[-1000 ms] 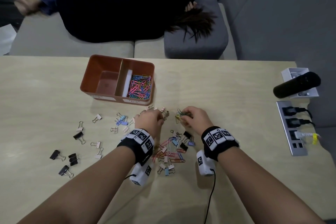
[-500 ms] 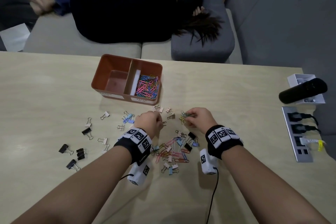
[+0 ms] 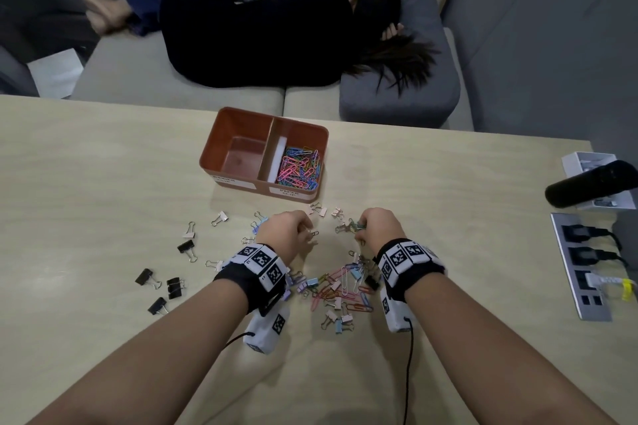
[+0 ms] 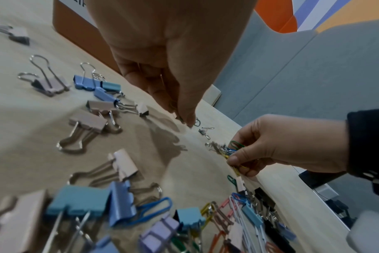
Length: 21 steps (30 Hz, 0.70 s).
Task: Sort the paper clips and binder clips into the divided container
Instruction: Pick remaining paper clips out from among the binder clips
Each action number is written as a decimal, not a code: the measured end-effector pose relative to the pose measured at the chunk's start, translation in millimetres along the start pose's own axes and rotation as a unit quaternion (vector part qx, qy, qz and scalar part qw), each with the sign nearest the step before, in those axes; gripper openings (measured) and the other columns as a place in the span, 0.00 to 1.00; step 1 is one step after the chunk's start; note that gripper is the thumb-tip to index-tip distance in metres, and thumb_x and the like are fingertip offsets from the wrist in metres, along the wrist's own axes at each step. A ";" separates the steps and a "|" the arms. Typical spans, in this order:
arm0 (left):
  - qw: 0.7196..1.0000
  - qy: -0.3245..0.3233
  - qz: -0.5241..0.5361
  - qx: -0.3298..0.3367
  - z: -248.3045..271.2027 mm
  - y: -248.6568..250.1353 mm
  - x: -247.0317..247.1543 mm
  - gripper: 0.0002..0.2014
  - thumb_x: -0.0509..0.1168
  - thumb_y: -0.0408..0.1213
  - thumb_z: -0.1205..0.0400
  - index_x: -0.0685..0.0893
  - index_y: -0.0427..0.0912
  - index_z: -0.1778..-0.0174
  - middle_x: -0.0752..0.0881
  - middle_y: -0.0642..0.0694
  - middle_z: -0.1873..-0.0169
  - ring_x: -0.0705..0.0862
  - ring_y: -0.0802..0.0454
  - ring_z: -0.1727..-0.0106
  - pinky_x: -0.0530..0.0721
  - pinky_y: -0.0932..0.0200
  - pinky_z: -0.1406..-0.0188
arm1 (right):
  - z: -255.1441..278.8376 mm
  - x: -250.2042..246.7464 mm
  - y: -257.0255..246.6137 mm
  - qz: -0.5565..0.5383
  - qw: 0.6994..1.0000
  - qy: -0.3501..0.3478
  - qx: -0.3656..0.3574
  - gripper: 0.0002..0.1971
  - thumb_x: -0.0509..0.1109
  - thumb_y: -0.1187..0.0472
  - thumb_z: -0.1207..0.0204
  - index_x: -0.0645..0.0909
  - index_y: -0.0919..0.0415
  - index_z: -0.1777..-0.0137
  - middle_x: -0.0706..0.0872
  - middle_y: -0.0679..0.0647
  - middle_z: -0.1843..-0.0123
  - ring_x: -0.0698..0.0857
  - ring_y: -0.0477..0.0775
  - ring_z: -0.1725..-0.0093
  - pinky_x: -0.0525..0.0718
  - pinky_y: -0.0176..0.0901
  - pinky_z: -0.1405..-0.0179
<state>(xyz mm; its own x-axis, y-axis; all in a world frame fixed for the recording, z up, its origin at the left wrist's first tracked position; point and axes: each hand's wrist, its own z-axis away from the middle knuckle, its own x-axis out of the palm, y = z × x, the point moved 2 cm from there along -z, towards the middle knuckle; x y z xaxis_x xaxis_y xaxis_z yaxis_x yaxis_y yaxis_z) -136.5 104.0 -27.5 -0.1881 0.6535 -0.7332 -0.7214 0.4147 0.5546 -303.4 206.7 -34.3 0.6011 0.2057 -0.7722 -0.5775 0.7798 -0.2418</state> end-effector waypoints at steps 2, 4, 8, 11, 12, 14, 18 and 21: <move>1.000 0.000 -0.001 -0.002 0.7 -2.7 -1.6 0.06 0.67 0.39 0.22 0.86 0.48 0.51 0.86 0.50 0.57 0.84 0.49 0.53 0.82 0.55 0.51 | -1.1 -0.2 -0.7 0.000 1.000 0.005 0.007 0.11 0.76 0.61 0.28 0.86 0.66 0.48 0.84 0.62 0.45 0.85 0.64 0.48 0.82 0.46 0.50; 1.000 0.000 0.000 -0.004 1.5 -5.5 -2.8 0.05 0.67 0.39 0.22 0.86 0.48 0.53 0.86 0.50 0.58 0.84 0.48 0.53 0.83 0.53 0.50 | 0.0 1.2 -0.8 -0.004 1.000 0.002 0.013 0.11 0.75 0.62 0.27 0.86 0.66 0.48 0.84 0.63 0.44 0.85 0.64 0.47 0.82 0.46 0.50; 1.000 0.007 0.000 -0.002 4.6 -8.2 -4.4 0.05 0.67 0.39 0.22 0.86 0.47 0.53 0.87 0.48 0.57 0.84 0.47 0.52 0.84 0.51 0.48 | 6.3 6.0 -0.2 -0.035 0.998 0.033 0.034 0.04 0.73 0.65 0.27 0.86 0.63 0.53 0.88 0.62 0.51 0.87 0.63 0.51 0.84 0.46 0.52; 1.000 0.006 -0.004 0.001 8.2 -10.0 -5.7 0.05 0.67 0.39 0.22 0.86 0.47 0.52 0.87 0.49 0.57 0.84 0.47 0.51 0.84 0.50 0.47 | 10.4 7.6 -4.3 -0.039 0.998 0.040 0.034 0.04 0.70 0.67 0.26 0.86 0.62 0.54 0.89 0.61 0.52 0.86 0.63 0.52 0.85 0.47 0.53; 1.000 0.006 -0.002 0.001 9.2 -10.8 -6.4 0.05 0.67 0.39 0.21 0.85 0.47 0.52 0.87 0.49 0.57 0.84 0.47 0.51 0.84 0.50 0.47 | 12.0 8.0 -5.9 -0.038 0.998 0.040 0.033 0.06 0.69 0.67 0.26 0.87 0.62 0.54 0.88 0.61 0.52 0.86 0.64 0.52 0.85 0.47 0.53; 1.000 0.006 0.001 0.002 10.8 -12.5 -8.0 0.04 0.67 0.40 0.21 0.85 0.47 0.52 0.86 0.51 0.58 0.84 0.48 0.52 0.83 0.50 0.47 | 13.8 9.3 -7.1 -0.039 0.998 0.043 0.032 0.09 0.65 0.69 0.26 0.87 0.62 0.53 0.88 0.61 0.52 0.86 0.64 0.52 0.85 0.47 0.54; 1.000 0.003 0.012 0.007 13.9 -14.8 -13.3 0.04 0.68 0.40 0.22 0.85 0.47 0.53 0.83 0.53 0.61 0.83 0.48 0.53 0.83 0.51 0.49 | 18.6 10.2 -5.2 -0.050 0.998 0.041 0.028 0.09 0.66 0.69 0.26 0.86 0.62 0.51 0.88 0.62 0.51 0.86 0.64 0.51 0.84 0.47 0.53; 1.000 0.004 0.013 0.017 16.9 -17.3 -19.4 0.04 0.68 0.39 0.22 0.85 0.47 0.53 0.82 0.53 0.62 0.83 0.48 0.53 0.83 0.52 0.51 | 22.5 6.8 -2.4 -0.056 0.998 0.033 0.008 0.08 0.67 0.69 0.27 0.87 0.63 0.53 0.88 0.63 0.51 0.85 0.64 0.50 0.85 0.50 0.50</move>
<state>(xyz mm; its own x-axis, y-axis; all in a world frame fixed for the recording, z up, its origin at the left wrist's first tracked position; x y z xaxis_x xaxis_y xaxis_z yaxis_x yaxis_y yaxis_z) -109.1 94.9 -16.2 -0.2114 0.6598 -0.7211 -0.6933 0.4188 0.5865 -285.6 219.5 -25.8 0.6225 0.0778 -0.7788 -0.5003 0.8047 -0.3195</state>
